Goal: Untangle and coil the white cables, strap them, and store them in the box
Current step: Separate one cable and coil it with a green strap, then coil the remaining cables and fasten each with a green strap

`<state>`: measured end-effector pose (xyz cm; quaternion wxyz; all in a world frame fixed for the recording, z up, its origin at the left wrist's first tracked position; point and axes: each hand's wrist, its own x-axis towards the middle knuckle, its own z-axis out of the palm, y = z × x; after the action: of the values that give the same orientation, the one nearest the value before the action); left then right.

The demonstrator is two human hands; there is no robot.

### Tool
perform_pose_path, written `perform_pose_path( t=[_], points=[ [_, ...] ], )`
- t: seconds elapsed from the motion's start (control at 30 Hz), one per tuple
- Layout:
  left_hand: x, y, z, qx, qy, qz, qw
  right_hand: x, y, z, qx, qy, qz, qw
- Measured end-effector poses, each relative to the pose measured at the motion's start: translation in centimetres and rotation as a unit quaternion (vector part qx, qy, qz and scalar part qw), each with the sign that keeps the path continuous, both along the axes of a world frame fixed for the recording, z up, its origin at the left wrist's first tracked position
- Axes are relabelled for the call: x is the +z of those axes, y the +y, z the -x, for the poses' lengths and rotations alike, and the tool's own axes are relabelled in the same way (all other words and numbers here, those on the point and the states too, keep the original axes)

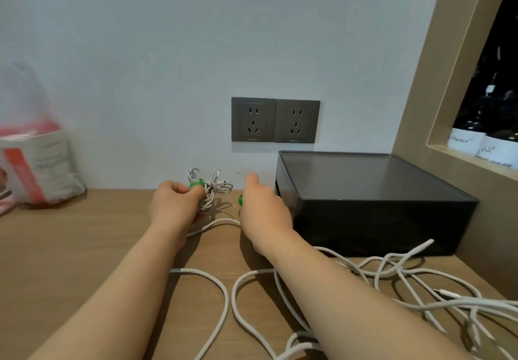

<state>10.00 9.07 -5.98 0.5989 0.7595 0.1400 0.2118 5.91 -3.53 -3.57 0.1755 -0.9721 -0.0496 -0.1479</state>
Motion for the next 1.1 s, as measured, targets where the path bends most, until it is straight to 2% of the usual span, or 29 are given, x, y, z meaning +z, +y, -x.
perform_pose_path(
  t=[0.1, 0.23, 0.33, 0.43, 0.57, 0.7, 0.83, 0.9, 0.97, 1.1],
  points=[
    [-0.4, -1.3, 0.2, -0.013, -0.019, -0.048, 0.999, 1.1, -0.4, 1.7, 0.007, -0.021, -0.002, 1.000],
    [-1.1, -3.0, 0.8, -0.127, 0.005, -0.206, 0.970, 0.8, -1.1, 3.4, -0.005, -0.013, 0.008, 1.000],
    [-1.4, -3.3, 1.8, -0.188, 0.006, -0.307, 0.933, 0.0, -1.0, 3.4, -0.016, 0.047, 0.034, 0.998],
    [-2.1, -3.0, 2.8, -0.178, -0.013, -0.372, 0.911, -0.4, -0.9, 3.4, -0.011, 0.100, 0.036, 0.994],
    [-2.3, -3.1, 4.8, -0.166, -0.001, -0.389, 0.906, -0.2, -1.7, 4.8, 0.016, 0.104, 0.027, 0.994],
    [-1.8, -3.7, 8.0, -0.179, 0.005, -0.387, 0.904, 0.8, -4.2, 8.7, 0.069, 0.092, -0.052, 0.992],
    [0.1, -5.4, 11.9, -0.186, -0.054, -0.387, 0.902, 0.7, -7.9, 13.9, 0.061, 0.098, -0.104, 0.988],
    [1.1, -6.4, 14.4, -0.231, -0.081, -0.353, 0.903, 0.4, -9.6, 16.4, 0.045, 0.105, -0.110, 0.987],
    [1.6, -7.2, 16.8, -0.316, -0.062, -0.321, 0.891, -0.1, -11.1, 18.5, 0.023, 0.091, -0.097, 0.991],
    [1.5, -7.7, 20.2, -0.438, 0.015, -0.350, 0.827, -0.8, -13.4, 22.1, 0.002, 0.027, -0.078, 0.997]
  ],
)
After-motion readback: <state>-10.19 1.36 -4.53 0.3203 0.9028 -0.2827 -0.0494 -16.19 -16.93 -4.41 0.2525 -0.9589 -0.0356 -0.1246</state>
